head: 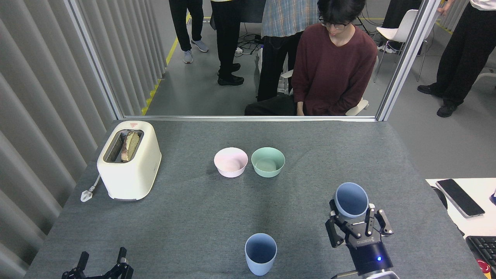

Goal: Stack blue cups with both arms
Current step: 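Carry the cup over the placed cup and lower it inside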

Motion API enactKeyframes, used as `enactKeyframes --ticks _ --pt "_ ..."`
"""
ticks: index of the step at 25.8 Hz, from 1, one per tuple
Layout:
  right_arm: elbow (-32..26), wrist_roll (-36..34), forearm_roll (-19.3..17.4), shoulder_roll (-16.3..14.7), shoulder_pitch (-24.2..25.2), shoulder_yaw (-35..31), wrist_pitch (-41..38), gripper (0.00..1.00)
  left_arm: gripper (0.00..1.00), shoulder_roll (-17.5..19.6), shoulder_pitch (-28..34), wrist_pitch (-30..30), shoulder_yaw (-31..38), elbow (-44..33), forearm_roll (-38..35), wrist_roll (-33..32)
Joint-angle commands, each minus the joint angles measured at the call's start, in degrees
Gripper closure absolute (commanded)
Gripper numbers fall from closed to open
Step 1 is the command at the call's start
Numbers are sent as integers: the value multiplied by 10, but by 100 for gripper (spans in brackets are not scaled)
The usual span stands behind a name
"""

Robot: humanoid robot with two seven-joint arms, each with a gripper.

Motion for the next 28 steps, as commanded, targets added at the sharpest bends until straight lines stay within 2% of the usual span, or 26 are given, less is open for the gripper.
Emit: enactKeyframes --ticks 1,4,8,11,16,28 --pt "-124 19 24 13 45 74 -41 63 0 -8 1 0 0 -1 -7 0" --pt "-147 22 70 27 49 120 -55 63 0 -12 -1 -1 0 -1 -14 0" --pt "-147 39 95 56 66 130 -58 63 0 -14 -6 -2 0 5 -17 0" --pt "-138 64 99 69 84 130 -57 63 0 -14 -6 -1 -2 4 -18 0" --pt "-121 66 100 87 91 126 -52 63 0 -11 -4 -3 -2 1 -19 1" --pt "-89 66 109 97 89 125 -45 62 0 -8 -1 -3 -2 1 -19 9"
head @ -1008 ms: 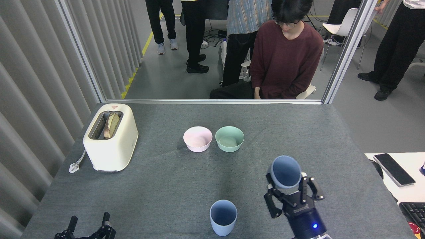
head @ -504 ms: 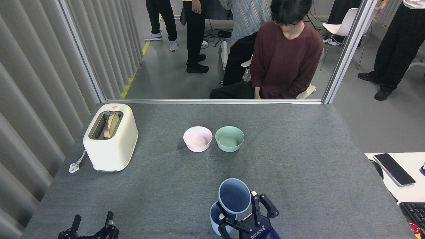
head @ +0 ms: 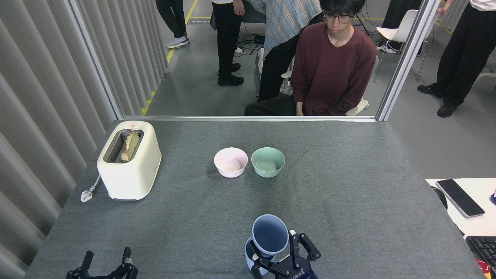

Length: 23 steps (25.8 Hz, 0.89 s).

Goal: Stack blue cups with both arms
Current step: 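Open the right gripper and pull it back from the stacked cups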

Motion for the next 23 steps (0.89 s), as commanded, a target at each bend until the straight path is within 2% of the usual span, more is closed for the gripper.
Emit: enactKeyframes --ticks 1,2,3,4,5,13,16,18,20,23 --pt "9 -1 2 3 0 -1 2 61 0 0 0 0 0 2 0 1" --pt "9 -1 1 3 -1 -1 2 58 0 0 -1 0 0 2 0 1" --pt "9 -2 1 4 0 -1 2 40 0 0 -1 0 0 2 0 1" --pt "9 -2 1 4 0 -2 4 6 0 -1 -2 0 0 2 0 1" --pt "9 -3 1 6 0 -2 4 0 0 0 -2 0 0 2 0 1" --pt "9 -3 -3 8 -5 -2 2 0 0 -1 -4 -1 0 4 0 1" --pt "-1 -8 -6 23 -15 -5 4 0 0 -1 -3 -1 0 4 0 1" --pt "-7 -20 -13 30 -32 -35 11 0 0 -2 -4 -1 0 5 0 7" --pt "3 -28 -28 39 -54 -97 34 0 0 -4 -5 -1 0 5 -1 8" --pt "37 -28 -33 39 -54 -167 64 0 0 -6 -5 -1 -1 5 -2 8"
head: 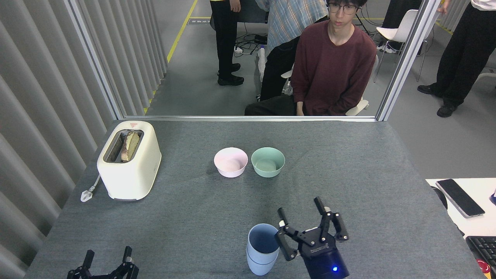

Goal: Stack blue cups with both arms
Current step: 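Open the right gripper and pull it back from the stacked cups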

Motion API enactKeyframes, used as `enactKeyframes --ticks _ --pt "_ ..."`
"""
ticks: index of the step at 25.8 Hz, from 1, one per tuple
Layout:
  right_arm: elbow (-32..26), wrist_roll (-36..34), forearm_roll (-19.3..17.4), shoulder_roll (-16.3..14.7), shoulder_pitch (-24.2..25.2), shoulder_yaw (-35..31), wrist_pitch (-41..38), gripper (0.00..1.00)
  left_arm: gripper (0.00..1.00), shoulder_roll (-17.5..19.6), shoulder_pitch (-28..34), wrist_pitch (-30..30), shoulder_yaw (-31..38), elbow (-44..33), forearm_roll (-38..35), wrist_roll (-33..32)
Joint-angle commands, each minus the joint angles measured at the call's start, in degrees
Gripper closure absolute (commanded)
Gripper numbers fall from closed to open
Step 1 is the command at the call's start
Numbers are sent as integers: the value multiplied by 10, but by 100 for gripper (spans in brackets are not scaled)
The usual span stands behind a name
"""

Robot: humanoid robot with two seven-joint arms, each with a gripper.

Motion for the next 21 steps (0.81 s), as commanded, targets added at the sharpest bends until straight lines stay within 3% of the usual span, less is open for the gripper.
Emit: enactKeyframes --ticks 1,4,8,11,21 --pt "23 -4 -8 -2 2 -75 24 0 0 -2 0 -1 -2 0 -2 1" --pt "13 -8 -4 -22 92 -94 20 0 0 -2 0 -3 -2 6 -3 1" --pt "10 -12 -7 -31 147 -120 19 0 0 -1 0 -4 -3 1 -4 1" --pt "6 -16 -7 -16 164 -152 22 0 0 1 11 -16 -3 -9 -4 1" --pt "-14 -31 -9 -40 218 -176 19 0 0 -2 30 -29 -18 -18 -13 1"
